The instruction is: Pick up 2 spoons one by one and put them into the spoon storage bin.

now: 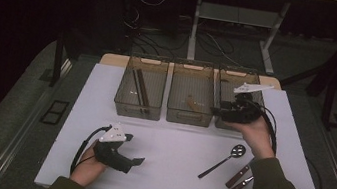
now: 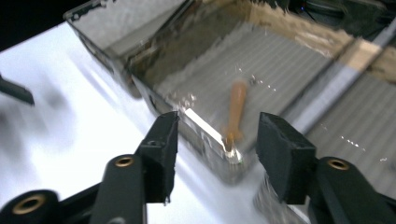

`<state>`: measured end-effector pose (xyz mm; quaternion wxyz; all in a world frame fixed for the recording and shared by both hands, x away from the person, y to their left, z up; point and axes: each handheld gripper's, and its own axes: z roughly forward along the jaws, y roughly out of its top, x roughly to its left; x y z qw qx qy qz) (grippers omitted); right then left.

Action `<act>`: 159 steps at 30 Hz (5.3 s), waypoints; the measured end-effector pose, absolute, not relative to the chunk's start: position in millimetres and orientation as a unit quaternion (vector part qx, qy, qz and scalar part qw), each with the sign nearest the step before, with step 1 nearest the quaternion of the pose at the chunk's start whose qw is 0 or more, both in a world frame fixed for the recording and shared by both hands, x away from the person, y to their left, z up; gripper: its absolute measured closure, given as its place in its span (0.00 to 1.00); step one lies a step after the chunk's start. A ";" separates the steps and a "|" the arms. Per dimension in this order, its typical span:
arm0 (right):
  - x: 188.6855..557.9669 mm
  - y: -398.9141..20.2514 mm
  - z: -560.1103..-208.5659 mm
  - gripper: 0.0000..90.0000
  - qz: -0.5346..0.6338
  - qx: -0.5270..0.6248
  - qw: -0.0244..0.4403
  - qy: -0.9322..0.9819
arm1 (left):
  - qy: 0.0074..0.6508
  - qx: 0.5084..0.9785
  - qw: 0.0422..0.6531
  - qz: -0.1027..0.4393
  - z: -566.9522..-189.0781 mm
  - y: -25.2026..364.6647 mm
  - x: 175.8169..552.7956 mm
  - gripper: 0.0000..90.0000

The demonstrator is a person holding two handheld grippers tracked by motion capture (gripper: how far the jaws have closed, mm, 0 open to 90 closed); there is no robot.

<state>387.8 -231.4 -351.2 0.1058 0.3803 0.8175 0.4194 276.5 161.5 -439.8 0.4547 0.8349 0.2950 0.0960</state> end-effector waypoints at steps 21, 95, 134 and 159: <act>290.4 -249.4 -415.7 1.00 0.355 0.316 0.052 0.878 | 0.292 0.842 0.441 0.105 -439.0 160.8 275.0 0.09; 306.9 -325.0 -445.0 0.70 0.332 0.404 0.084 0.848 | 0.289 0.846 0.437 0.100 -440.3 158.9 275.7 0.09; 299.8 -328.5 -423.0 0.99 0.445 0.356 0.072 0.819 | 0.287 0.846 0.437 0.101 -439.6 159.0 275.3 0.09; 302.7 -332.5 -393.5 0.99 0.461 0.381 0.127 0.791 | 0.287 0.847 0.437 0.101 -440.3 158.7 275.9 0.09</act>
